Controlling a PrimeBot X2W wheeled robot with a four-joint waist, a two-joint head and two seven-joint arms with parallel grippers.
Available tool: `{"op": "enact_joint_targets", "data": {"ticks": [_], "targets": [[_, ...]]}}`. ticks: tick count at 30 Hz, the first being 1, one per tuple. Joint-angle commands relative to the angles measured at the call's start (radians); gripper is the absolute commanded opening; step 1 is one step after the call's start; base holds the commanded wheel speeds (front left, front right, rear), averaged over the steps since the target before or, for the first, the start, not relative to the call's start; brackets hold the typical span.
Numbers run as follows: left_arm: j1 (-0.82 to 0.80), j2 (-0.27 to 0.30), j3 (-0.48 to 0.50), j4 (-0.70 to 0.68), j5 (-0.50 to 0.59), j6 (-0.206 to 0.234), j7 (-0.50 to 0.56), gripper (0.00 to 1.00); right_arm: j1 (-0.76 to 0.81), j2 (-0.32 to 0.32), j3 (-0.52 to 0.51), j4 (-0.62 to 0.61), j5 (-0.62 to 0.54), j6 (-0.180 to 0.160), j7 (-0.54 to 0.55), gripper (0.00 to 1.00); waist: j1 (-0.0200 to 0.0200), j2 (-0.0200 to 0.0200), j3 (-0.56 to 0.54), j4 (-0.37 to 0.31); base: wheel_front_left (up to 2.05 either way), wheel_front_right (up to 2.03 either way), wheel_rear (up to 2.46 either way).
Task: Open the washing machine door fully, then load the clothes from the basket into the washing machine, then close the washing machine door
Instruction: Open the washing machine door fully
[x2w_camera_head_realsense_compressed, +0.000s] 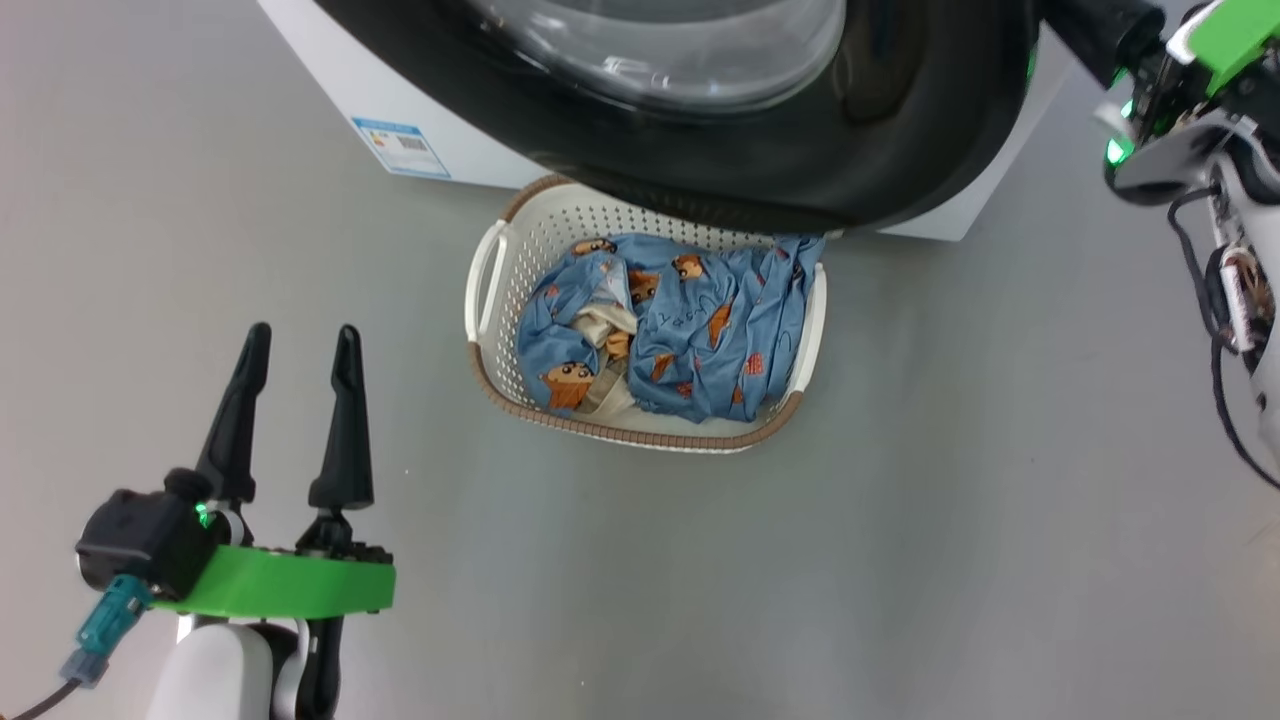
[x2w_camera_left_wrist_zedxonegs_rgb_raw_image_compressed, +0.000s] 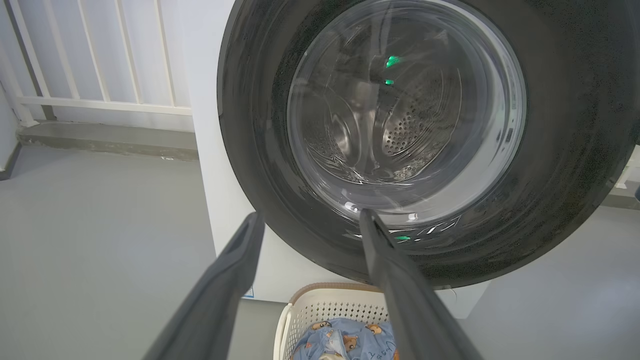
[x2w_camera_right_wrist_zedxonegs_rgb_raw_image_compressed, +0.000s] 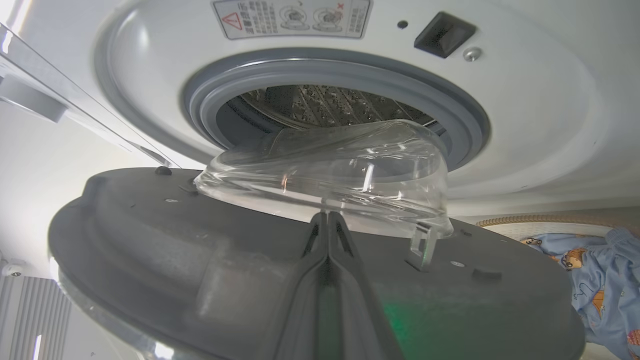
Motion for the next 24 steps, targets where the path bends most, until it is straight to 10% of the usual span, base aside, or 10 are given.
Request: {"op": "enact_joint_targets", "data": {"ticks": [1,24], "targets": [[0.014,0.031,0.037,-0.017,0.008,-0.003,-0.005,1.00,0.032,0.032,0.005,-0.046,0.016,0.010,0.021,0.00,0.0000,0.0000,-0.030,-0.008,0.00,0.00,0.00],[0.131,0.047,0.090,0.006,0.014,-0.003,-0.005,1.00,0.388,0.114,-0.001,-0.197,0.074,0.010,0.136,0.00,0.0000,0.0000,-0.218,0.019,0.00,0.00,0.00]]}}
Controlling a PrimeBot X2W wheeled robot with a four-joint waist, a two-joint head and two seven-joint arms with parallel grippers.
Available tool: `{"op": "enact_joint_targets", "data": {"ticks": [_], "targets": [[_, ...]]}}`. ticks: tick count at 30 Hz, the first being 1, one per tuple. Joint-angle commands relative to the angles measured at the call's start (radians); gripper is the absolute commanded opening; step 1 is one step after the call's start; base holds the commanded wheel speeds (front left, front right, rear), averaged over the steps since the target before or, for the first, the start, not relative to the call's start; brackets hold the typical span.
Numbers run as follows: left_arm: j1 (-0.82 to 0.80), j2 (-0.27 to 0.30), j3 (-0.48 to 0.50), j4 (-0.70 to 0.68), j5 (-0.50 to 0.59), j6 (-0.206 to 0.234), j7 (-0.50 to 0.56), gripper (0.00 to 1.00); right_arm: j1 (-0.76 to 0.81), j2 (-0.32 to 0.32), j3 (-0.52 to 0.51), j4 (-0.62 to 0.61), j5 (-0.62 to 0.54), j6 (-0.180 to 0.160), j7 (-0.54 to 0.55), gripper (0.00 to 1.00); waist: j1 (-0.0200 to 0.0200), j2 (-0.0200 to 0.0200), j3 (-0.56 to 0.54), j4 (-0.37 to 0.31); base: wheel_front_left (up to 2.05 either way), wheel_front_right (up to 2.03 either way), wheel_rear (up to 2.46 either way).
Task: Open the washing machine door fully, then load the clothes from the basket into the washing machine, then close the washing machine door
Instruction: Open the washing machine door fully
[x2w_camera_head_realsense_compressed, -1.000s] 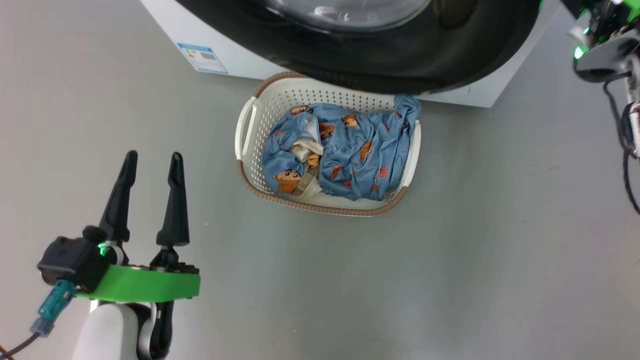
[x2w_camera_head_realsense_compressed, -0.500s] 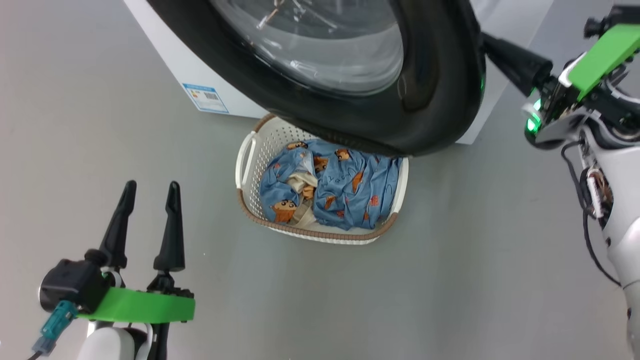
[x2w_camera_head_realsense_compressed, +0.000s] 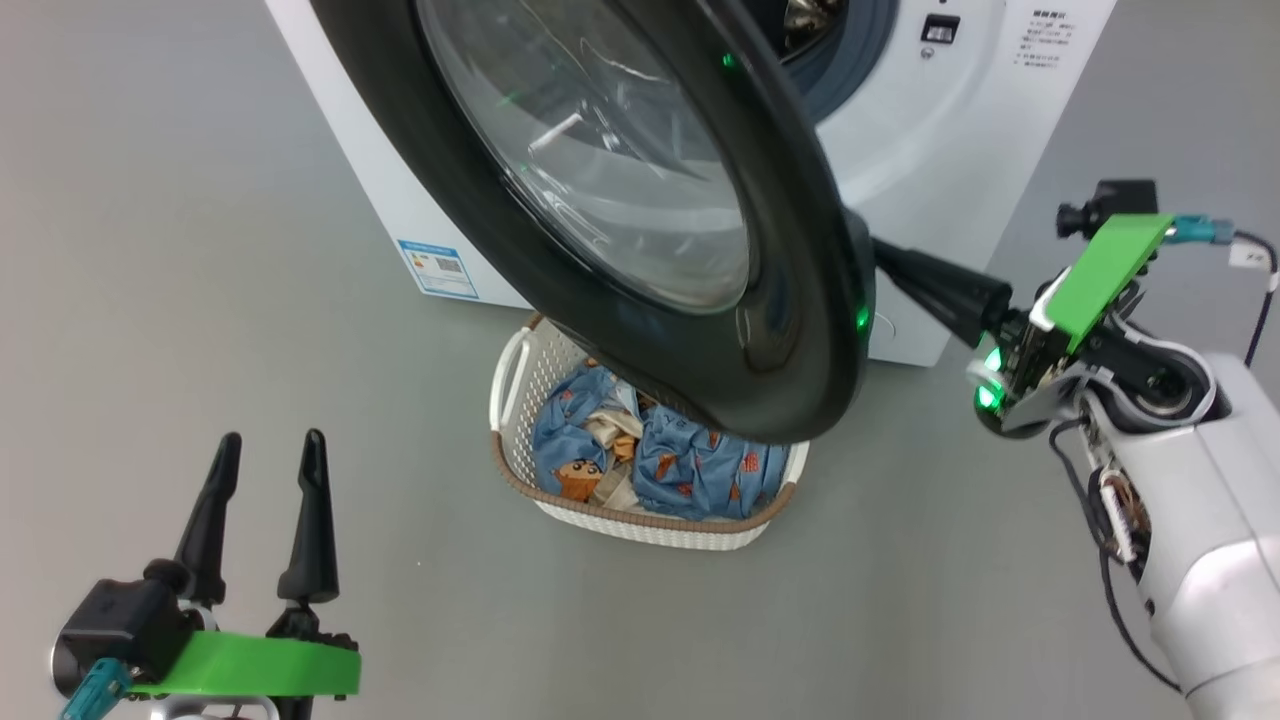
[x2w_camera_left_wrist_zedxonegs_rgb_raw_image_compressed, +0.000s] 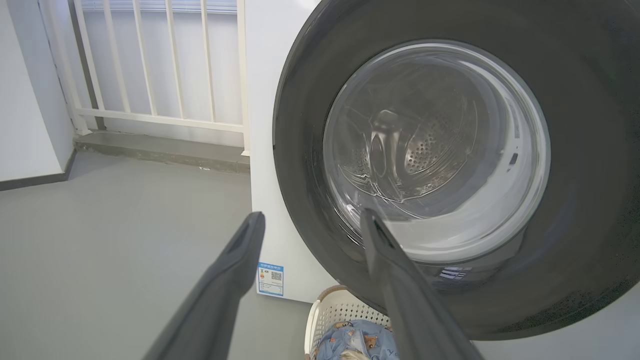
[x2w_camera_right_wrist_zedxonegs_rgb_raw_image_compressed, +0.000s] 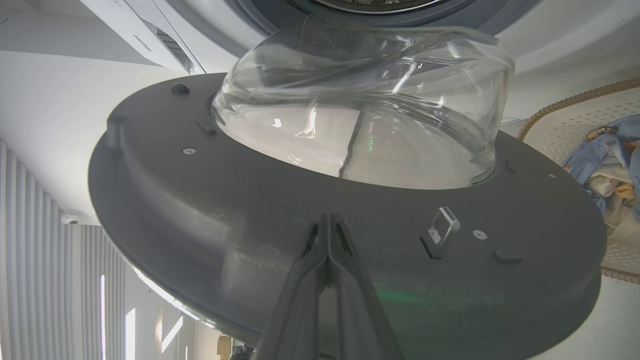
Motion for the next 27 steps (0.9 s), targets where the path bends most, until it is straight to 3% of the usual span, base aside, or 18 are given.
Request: {"op": "enact_joint_targets", "data": {"ticks": [1,13,27], "targets": [[-0.002,0.024,0.042,-0.021,0.013,-0.003,-0.005,1.00,0.031,0.028,0.023,-0.040,0.005,0.010,0.017,0.00,0.0000,0.0000,-0.026,0.017,0.00,0.00,0.00],[0.048,0.025,0.045,0.005,0.031,-0.003,-0.005,1.00,0.177,0.081,0.018,-0.126,0.009,0.010,0.046,0.00,0.0000,0.0000,-0.102,0.091,0.00,0.00,0.00],[0.088,0.050,0.015,0.044,0.034,-0.003,-0.005,1.00,0.339,0.172,0.001,-0.184,0.022,0.010,0.058,0.00,0.0000,0.0000,-0.185,0.243,0.00,0.00,0.00]]}}
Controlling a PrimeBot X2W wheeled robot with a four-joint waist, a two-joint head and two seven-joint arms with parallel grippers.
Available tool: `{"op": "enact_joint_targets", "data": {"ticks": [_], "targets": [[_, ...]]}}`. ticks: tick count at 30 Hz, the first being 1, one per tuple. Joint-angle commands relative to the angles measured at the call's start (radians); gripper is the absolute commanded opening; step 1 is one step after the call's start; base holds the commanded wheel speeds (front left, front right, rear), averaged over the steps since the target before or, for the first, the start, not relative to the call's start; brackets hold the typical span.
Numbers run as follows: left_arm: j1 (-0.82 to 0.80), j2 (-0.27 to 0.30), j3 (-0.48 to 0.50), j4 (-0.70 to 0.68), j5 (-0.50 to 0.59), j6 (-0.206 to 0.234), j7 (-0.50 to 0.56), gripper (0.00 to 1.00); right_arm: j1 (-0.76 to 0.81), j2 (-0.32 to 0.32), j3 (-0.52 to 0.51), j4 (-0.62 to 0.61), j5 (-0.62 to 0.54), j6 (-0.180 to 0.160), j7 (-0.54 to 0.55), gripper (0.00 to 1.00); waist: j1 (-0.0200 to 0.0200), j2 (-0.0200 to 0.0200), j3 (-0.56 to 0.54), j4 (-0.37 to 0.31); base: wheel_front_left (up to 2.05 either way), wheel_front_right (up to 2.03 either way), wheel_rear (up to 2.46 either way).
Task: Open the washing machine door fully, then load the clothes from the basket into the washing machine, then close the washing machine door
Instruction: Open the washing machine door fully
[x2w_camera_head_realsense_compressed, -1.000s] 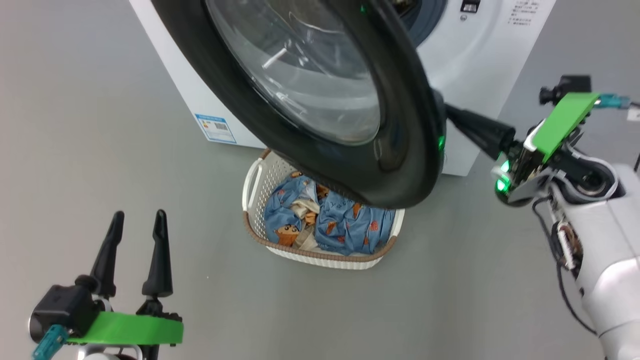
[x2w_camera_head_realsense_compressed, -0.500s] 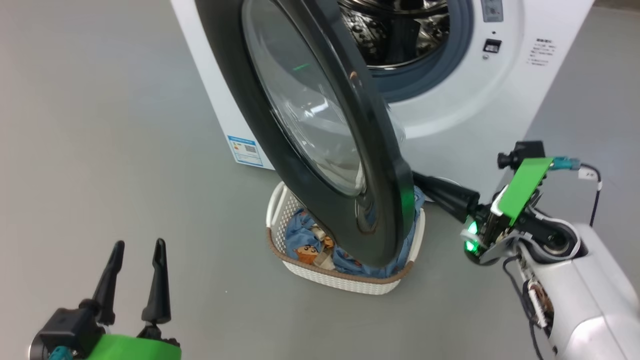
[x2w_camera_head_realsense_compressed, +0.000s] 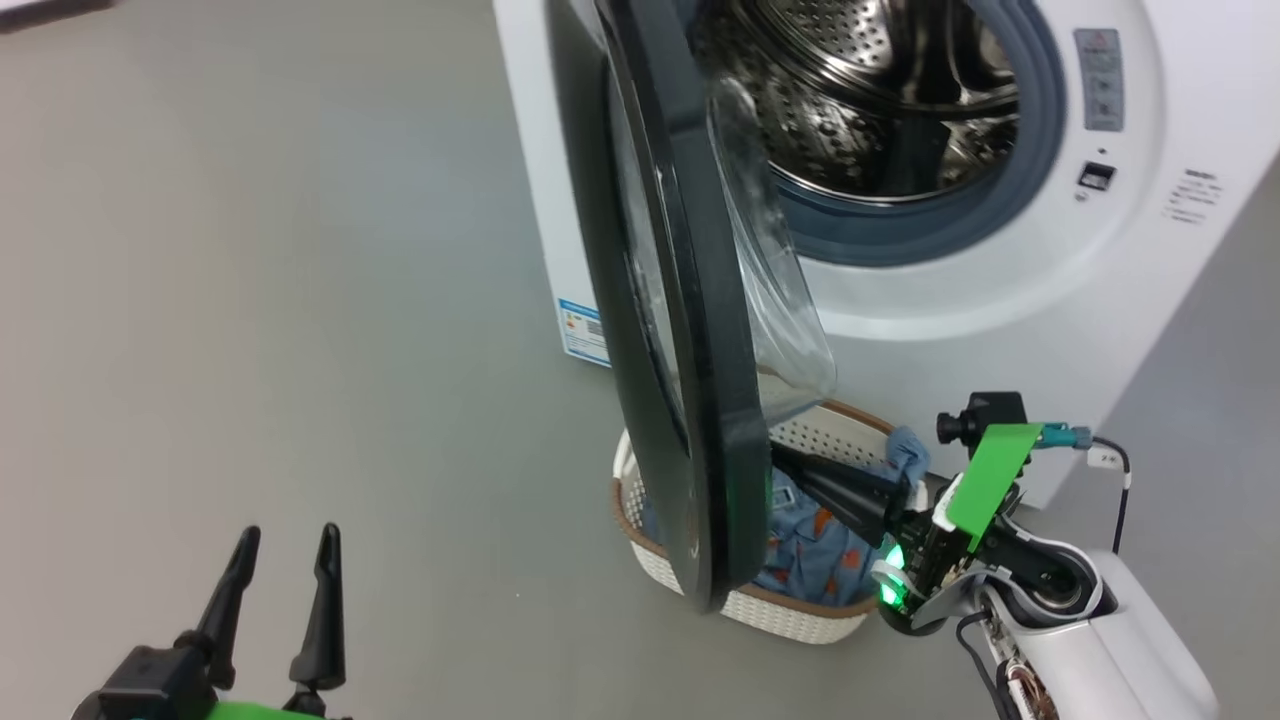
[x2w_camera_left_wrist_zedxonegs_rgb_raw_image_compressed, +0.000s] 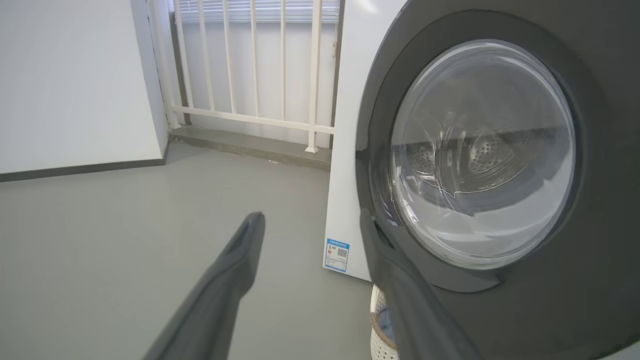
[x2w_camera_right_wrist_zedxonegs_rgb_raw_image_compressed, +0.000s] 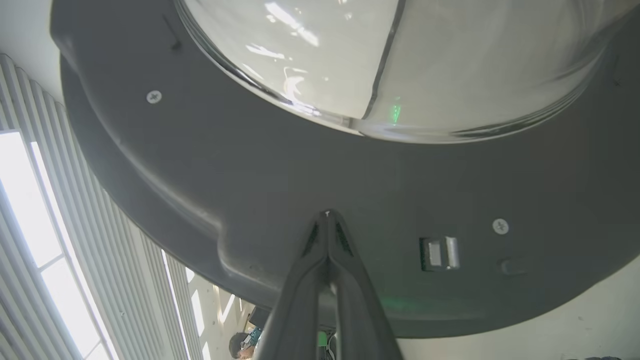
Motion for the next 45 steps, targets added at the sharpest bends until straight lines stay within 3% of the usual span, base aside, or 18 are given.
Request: {"op": "enact_joint_targets", "data": {"ticks": [1,20,33,43,44,45], "targets": [[-0.014,0.023,0.028,-0.018,0.006,-0.003,-0.005,1.00,0.003,0.025,0.014,-0.033,0.019,0.010,0.012,0.00,0.0000,0.0000,-0.028,0.047,0.00,0.00,0.00],[0.018,0.016,0.061,-0.045,0.011,-0.003,-0.005,1.00,-0.045,0.053,0.083,-0.015,0.050,0.010,0.003,0.00,0.0000,0.0000,-0.008,0.067,0.00,0.00,0.00],[-0.008,0.024,0.028,-0.013,0.006,-0.003,-0.005,1.00,-0.019,0.053,0.038,-0.033,0.030,0.010,-0.006,0.00,0.0000,0.0000,-0.018,0.056,0.00,0.00,0.00],[-0.009,0.032,0.016,0.006,-0.013,-0.003,-0.005,1.00,0.011,0.053,0.003,-0.092,-0.002,0.010,-0.033,0.00,0.0000,0.0000,-0.030,-0.011,0.00,0.00,0.00],[-0.007,0.033,0.016,0.006,-0.014,-0.003,-0.005,1.00,0.017,0.053,0.003,-0.103,-0.005,0.010,-0.037,0.01,0.0000,0.0000,-0.031,-0.022,0.00,0.00,0.00],[-0.006,0.034,0.016,0.007,-0.015,-0.003,-0.005,1.00,0.023,0.053,0.004,-0.112,-0.010,0.010,-0.041,0.16,0.0000,0.0000,-0.031,-0.033,0.00,0.00,0.00]]}}
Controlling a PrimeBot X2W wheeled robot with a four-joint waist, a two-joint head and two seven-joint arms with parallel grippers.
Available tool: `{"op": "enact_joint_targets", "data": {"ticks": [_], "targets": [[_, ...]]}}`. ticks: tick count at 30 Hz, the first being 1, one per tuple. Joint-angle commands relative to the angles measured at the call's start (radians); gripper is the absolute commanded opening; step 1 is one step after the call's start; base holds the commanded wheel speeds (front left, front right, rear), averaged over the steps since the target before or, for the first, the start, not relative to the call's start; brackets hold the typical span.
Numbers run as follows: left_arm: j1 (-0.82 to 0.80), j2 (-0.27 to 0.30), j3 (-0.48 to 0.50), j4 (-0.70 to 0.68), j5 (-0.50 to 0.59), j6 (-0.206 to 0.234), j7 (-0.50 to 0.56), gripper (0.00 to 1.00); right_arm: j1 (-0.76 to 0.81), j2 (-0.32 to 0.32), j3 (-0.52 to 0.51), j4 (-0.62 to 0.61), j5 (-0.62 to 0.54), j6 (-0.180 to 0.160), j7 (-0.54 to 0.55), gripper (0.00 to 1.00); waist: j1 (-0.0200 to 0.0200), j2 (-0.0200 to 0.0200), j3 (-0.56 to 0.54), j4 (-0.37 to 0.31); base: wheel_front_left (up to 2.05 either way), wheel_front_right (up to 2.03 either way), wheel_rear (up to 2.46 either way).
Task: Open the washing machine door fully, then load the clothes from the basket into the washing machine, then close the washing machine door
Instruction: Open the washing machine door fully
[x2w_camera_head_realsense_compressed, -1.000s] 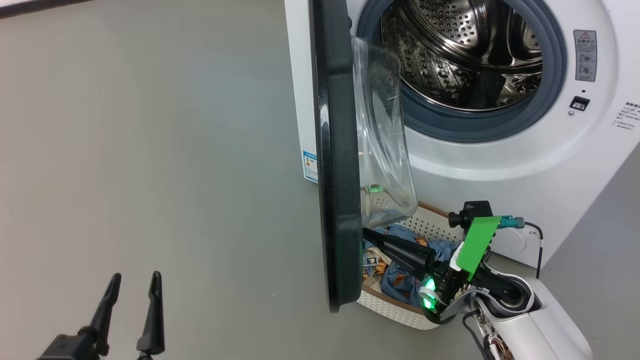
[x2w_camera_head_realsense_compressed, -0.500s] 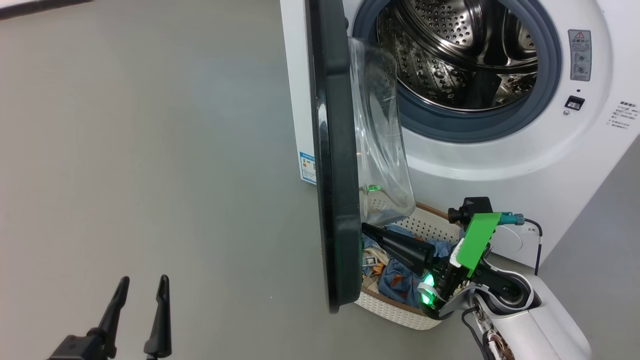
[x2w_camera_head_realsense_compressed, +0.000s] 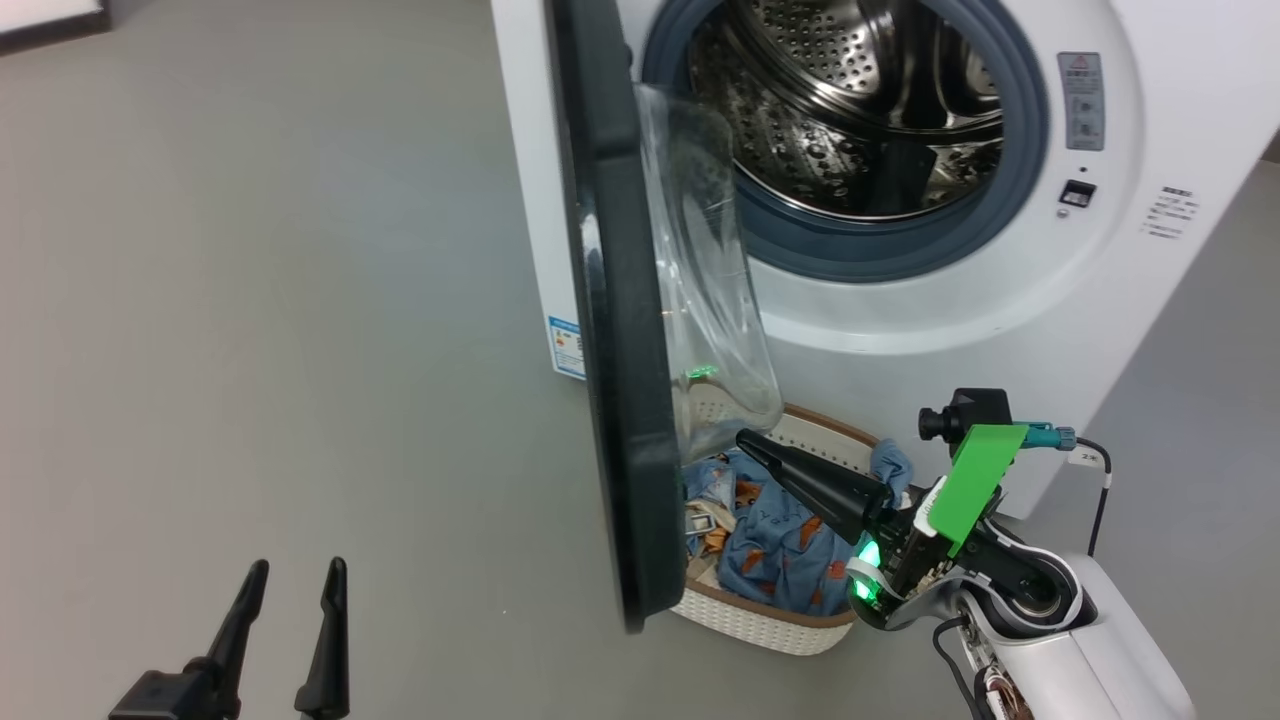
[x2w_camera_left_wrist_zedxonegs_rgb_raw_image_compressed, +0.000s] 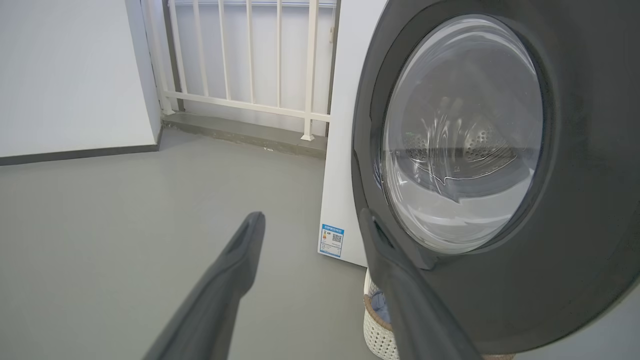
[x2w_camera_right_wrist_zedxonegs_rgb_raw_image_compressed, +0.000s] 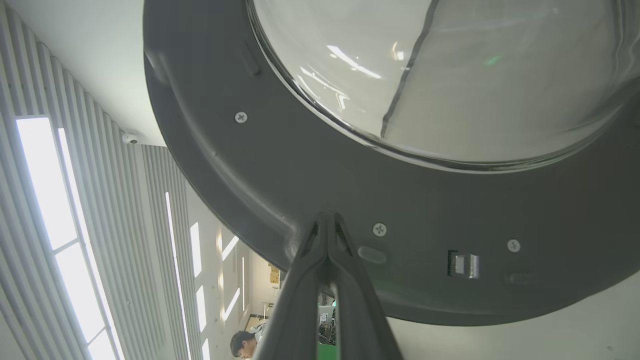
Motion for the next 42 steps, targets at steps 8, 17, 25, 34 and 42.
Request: {"op": "enact_joint_targets", "data": {"ticks": [8,17,25,34,42], "targets": [[-0.043,0.023,0.037,-0.023,-0.001,-0.003,-0.005,1.00,0.024,0.007,0.003,-0.119,-0.087,0.010,-0.040,1.00,0.0000,-0.0001,-0.001,-0.117,0.00,0.00,0.00],[-0.044,0.015,0.052,-0.034,0.009,-0.003,-0.005,1.00,0.067,-0.044,0.025,-0.299,-0.244,0.010,-0.168,1.00,0.0000,-0.0001,0.012,-0.193,0.00,0.00,0.00],[-0.049,0.017,0.069,-0.044,0.011,-0.003,-0.005,1.00,0.114,-0.118,0.093,-0.426,-0.389,0.010,-0.353,1.00,0.0000,-0.0001,0.017,-0.245,0.00,0.00,0.00],[-0.045,0.012,0.068,-0.056,0.016,-0.003,-0.005,1.00,0.165,-0.240,0.191,-0.465,-0.592,0.010,-0.711,1.00,0.0000,-0.0001,0.026,-0.311,0.00,0.00,0.00],[-0.043,0.010,0.073,-0.059,0.018,-0.003,-0.005,1.00,0.199,-0.311,0.259,-0.409,-0.738,0.010,-0.933,1.00,0.0000,-0.0001,0.027,-0.364,0.00,0.00,0.00]]}}
